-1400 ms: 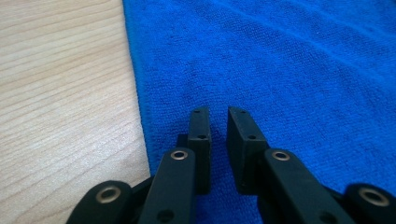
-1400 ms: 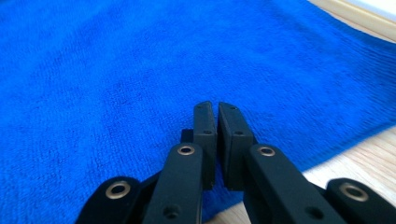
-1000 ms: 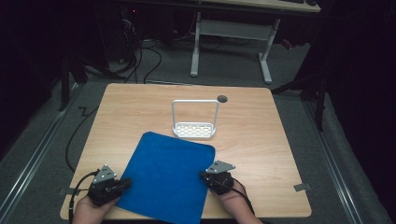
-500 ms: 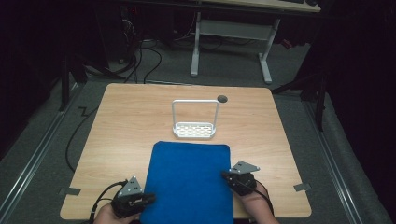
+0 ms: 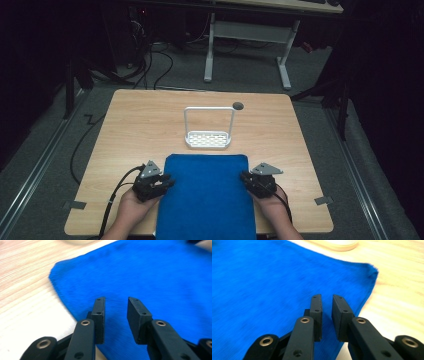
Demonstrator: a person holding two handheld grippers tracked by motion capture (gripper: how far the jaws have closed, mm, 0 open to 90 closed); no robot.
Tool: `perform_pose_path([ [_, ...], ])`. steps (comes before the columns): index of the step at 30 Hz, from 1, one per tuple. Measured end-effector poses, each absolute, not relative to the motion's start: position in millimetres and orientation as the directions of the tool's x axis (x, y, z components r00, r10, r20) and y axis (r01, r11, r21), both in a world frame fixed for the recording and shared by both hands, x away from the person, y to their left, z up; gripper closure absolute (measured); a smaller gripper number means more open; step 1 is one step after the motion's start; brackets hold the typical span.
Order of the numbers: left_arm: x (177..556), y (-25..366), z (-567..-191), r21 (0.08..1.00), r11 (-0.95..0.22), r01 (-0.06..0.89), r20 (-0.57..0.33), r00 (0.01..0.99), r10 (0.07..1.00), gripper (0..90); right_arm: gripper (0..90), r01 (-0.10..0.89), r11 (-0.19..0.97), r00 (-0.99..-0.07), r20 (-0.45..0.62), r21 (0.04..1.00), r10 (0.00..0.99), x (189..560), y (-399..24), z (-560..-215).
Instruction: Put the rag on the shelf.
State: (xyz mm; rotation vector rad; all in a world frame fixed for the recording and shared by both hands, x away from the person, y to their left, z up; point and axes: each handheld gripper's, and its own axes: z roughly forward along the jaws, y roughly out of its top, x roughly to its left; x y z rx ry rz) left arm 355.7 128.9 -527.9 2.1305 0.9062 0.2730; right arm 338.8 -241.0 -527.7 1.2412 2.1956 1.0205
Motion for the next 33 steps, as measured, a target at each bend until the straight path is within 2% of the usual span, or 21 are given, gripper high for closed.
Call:
perform_pose_path([
  [3, 353.6, 127.0, -531.0, 0.742, -0.437, 0.508, -0.096, 0.726, 0.681, 68.4, 79.4, 0.574, 0.334, -0.505, 0.003, 0.747, 0.863, 344.5, -239.8, -530.5],
  [6, 345.6, 128.3, -531.0, 0.741, -0.431, 0.515, -0.116, 0.730, 0.674, 68.6, 79.5, 0.560, 0.368, -0.510, -0.042, 0.742, 0.859, 339.2, -237.0, -530.9],
  [9, 328.5, 129.2, -529.8, 0.734, -0.470, 0.490, -0.088, 0.754, 0.651, 68.7, 79.4, 0.567, 0.370, -0.515, -0.034, 0.736, 0.856, 334.2, -238.2, -529.8],
  [12, 321.7, 131.2, -529.6, 0.732, -0.472, 0.490, -0.098, 0.763, 0.639, 68.7, 79.4, 0.565, 0.371, -0.520, -0.031, 0.737, 0.854, 329.5, -239.6, -529.8],
  [21, 304.0, 141.0, -529.8, 0.727, -0.453, 0.516, -0.166, 0.772, 0.614, 68.7, 78.9, 0.569, 0.393, -0.565, -0.004, 0.723, 0.825, 296.8, -244.8, -527.5],
  [25, 304.1, 144.0, -529.0, 0.719, -0.447, 0.533, -0.198, 0.773, 0.603, 67.8, 78.7, 0.570, 0.399, -0.573, 0.000, 0.719, 0.819, 294.3, -245.0, -526.8],
  [29, 315.7, 152.9, -524.6, 0.751, -0.394, 0.530, -0.171, 0.732, 0.659, 63.9, 78.6, 0.566, 0.405, -0.580, -0.001, 0.719, 0.814, 295.4, -245.1, -526.9],
  [30, 329.2, 158.1, -522.5, 0.767, -0.348, 0.539, -0.172, 0.695, 0.698, 62.1, 78.6, 0.563, 0.409, -0.585, -0.004, 0.718, 0.811, 295.7, -245.1, -526.8],
  [33, 349.9, 160.2, -523.3, 0.769, -0.275, 0.577, -0.212, 0.636, 0.741, 59.2, 78.6, 0.566, 0.404, -0.583, 0.002, 0.719, 0.812, 296.6, -244.5, -527.0],
])
